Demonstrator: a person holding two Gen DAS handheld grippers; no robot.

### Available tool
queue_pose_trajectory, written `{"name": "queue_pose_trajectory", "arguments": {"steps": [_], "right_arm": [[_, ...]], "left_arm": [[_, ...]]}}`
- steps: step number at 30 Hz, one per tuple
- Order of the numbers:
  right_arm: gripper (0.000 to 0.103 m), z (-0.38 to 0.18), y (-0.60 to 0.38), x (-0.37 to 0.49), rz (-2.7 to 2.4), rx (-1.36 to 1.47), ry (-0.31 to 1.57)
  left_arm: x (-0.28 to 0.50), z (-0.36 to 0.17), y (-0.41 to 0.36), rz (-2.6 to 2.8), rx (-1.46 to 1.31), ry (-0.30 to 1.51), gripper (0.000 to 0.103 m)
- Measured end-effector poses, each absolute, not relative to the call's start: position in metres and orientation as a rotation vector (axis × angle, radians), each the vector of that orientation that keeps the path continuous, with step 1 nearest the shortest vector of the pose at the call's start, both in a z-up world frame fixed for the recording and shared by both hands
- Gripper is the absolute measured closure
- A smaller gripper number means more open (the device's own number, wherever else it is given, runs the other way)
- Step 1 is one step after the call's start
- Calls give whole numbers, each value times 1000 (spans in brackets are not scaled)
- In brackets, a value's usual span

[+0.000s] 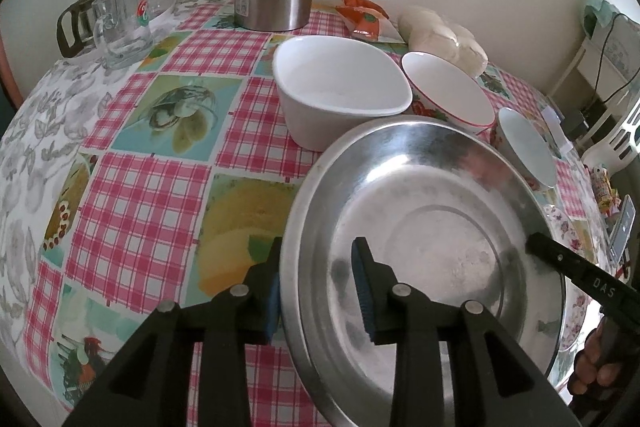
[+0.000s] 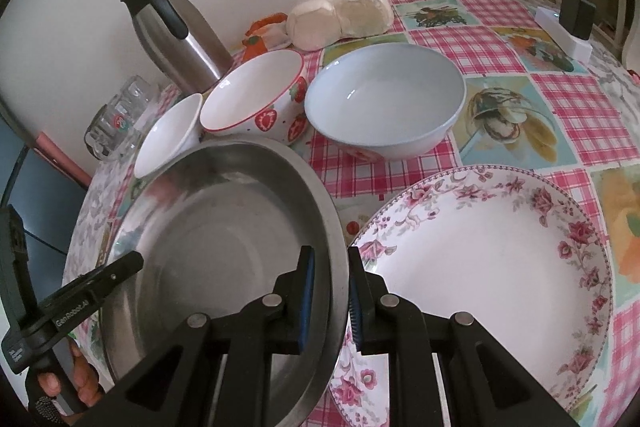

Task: Organize plates and bowls
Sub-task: 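Lift the steel tray with both tools and carry it toward the bowls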

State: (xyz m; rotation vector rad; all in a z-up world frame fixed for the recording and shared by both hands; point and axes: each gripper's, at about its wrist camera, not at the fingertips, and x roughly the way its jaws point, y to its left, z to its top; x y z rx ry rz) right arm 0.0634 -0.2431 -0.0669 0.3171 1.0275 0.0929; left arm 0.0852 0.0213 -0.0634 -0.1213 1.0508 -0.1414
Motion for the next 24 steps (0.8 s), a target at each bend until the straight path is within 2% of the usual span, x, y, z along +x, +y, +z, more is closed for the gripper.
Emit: {"name": "queue_pose_trajectory", "arguments": {"steps": [15, 20, 24], "right_arm": [[85, -69, -247, 67, 88, 354, 1026], [85, -71, -249, 67, 79, 371, 1046], [77, -72, -250, 65, 69, 389, 1056]], "left_arm": [[92, -69, 17, -139, -119, 1077, 71], [92, -76, 26, -142, -175, 1113, 66], [90, -75, 33, -141, -211, 1125, 64]]}}
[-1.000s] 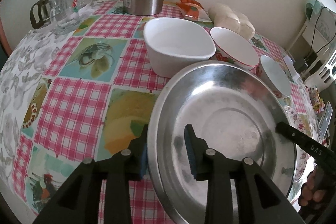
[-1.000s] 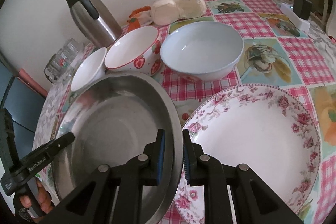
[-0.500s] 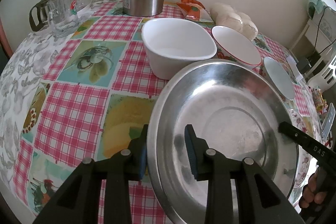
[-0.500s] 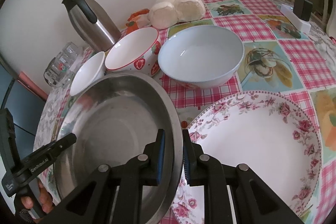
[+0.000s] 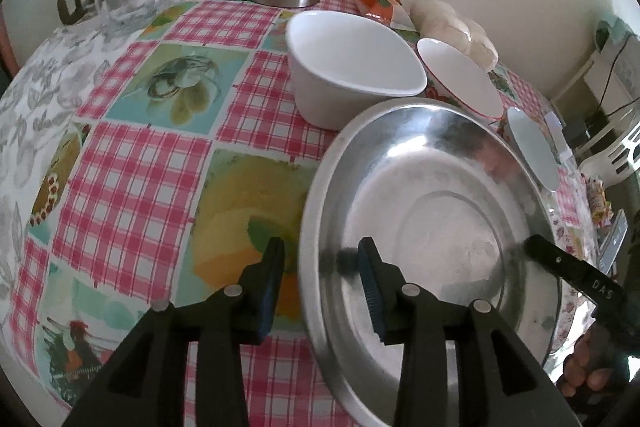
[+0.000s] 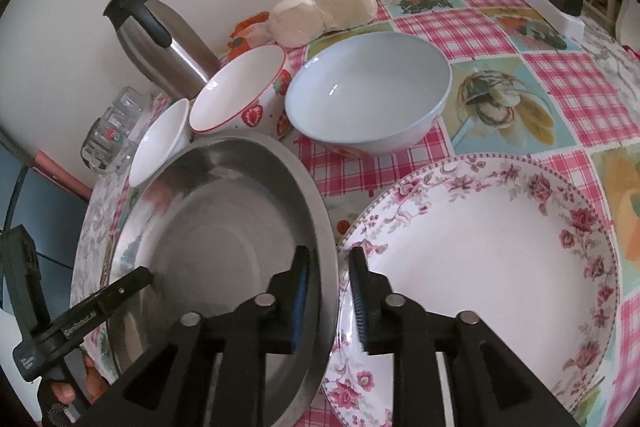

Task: Organize plates and bowls
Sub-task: 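Lift the steel tray with both tools and carry it toward the bowls, then lower the steel tray onto the table and open both tools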

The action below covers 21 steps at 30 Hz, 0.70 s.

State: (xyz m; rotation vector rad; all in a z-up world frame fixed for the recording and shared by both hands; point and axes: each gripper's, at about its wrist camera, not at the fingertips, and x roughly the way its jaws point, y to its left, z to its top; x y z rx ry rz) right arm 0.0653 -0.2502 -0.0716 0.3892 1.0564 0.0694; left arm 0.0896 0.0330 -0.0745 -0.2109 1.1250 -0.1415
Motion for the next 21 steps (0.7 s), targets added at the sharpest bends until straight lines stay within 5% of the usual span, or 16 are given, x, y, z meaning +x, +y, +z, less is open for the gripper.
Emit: {"name": "queue_pose_trajectory", "arguments": {"steps": [6, 8, 10, 13, 21], "right_arm": [[73, -59, -253, 55, 67, 393, 1025], [63, -54, -253, 50, 67, 388, 1008], [41, -48, -253, 44, 67, 386, 987], [31, -40, -251, 38, 73, 371, 961], [17, -25, -256, 18, 52, 365, 899]], "left_arm": [[77, -61, 37, -114, -227, 1124, 62], [73, -54, 38, -85, -223, 1119, 62], [70, -46, 36, -87, -226, 1103, 59], [63, -33, 31, -96, -237, 1064, 26], [47, 0, 11, -140, -297, 956, 0]]}}
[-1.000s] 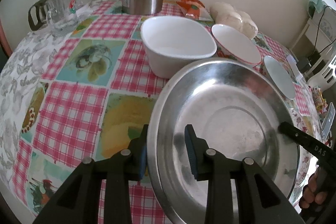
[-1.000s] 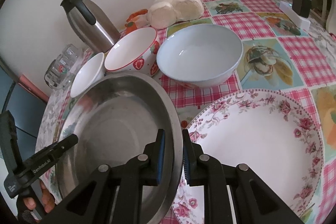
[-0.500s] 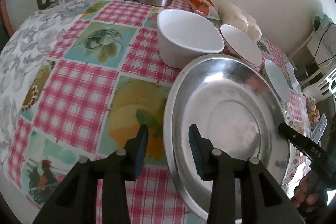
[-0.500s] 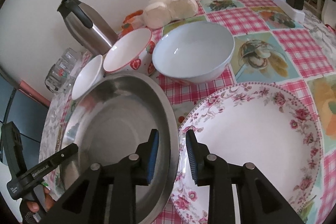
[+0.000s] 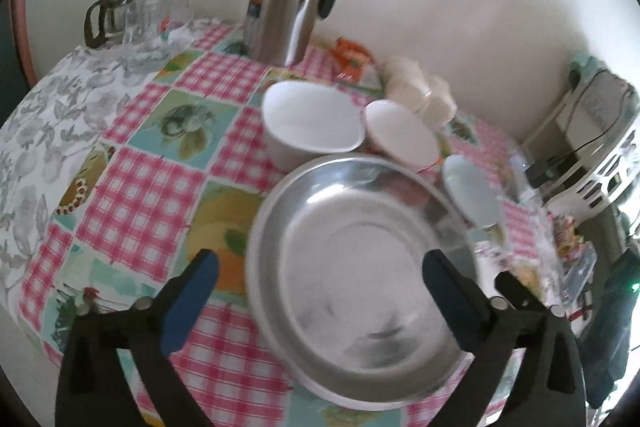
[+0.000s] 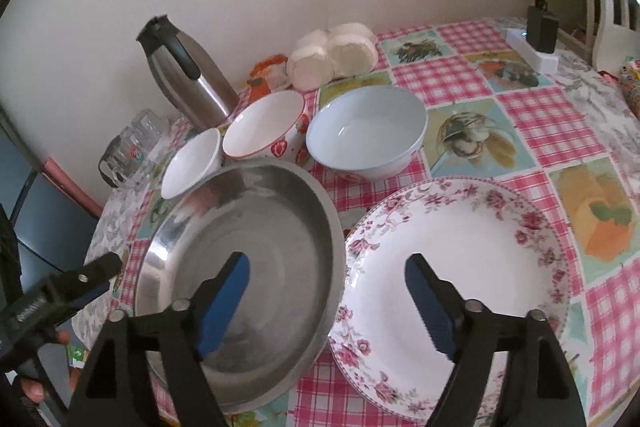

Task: Organize plates and bowls
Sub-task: 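Lower the steel tray onto the table and open both tools, then grasp the rim of the floral-rimmed white plate with both tools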

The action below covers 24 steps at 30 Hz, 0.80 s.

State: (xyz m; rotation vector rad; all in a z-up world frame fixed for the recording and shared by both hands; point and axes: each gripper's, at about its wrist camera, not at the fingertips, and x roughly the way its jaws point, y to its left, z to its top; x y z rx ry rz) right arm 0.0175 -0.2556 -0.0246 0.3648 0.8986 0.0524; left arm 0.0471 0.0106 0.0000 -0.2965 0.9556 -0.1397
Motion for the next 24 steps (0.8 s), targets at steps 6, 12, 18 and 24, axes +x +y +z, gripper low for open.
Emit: {"name": "queue_pose_trajectory", "arguments": {"steps": [6, 12, 18, 24], "right_arm": [[0, -17, -273, 0, 60, 413, 828], [0, -14, -295, -19, 50, 413, 793], [0, -2, -327, -42, -16, 364, 738], [0, -4, -370, -56, -73, 403, 735]], "left_arm": [[29, 20, -26, -199, -206, 858, 0], [11, 36, -79, -148, -6, 799, 0], [4, 38, -121, -188, 67, 823, 0], [-5, 28, -157, -304, 35, 888, 0]]}}
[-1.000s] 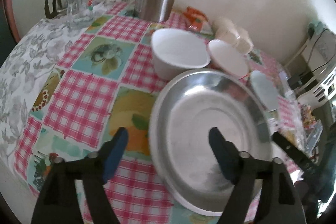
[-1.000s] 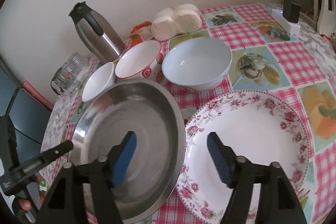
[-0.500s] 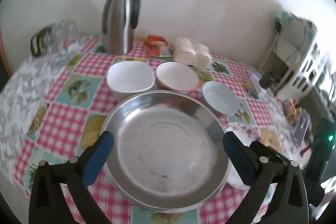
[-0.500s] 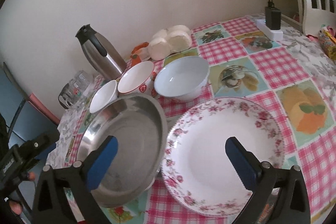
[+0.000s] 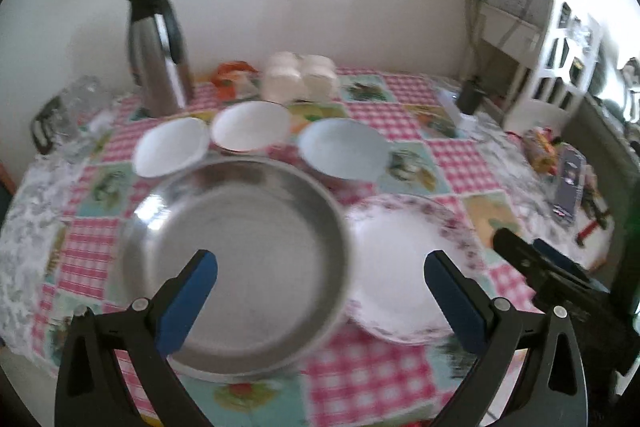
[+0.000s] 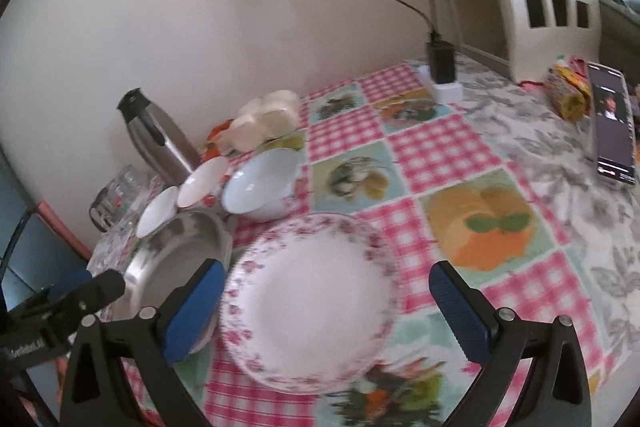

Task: Organize plates and bowls
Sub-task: 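Grasp the rim of the floral-rimmed white plate with both tools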

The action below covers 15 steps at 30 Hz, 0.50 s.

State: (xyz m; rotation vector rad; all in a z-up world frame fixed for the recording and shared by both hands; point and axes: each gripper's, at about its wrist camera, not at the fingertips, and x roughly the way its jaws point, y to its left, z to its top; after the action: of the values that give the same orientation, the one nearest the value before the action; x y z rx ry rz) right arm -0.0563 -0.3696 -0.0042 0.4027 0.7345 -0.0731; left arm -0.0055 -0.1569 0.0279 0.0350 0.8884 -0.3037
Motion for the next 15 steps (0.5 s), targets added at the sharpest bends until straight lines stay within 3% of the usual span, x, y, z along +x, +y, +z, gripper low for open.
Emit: {"name": "queue_pose_trajectory", "arguments": {"steps": [9, 15], "right_arm": [[18, -33, -414, -58, -86, 472, 802], [37, -63, -418, -47, -30, 520, 876]], "left_arm": [[-12, 15, -211, -466, -15, 1011, 0], [-8, -4, -232, -487, -34, 1091, 0]]}}
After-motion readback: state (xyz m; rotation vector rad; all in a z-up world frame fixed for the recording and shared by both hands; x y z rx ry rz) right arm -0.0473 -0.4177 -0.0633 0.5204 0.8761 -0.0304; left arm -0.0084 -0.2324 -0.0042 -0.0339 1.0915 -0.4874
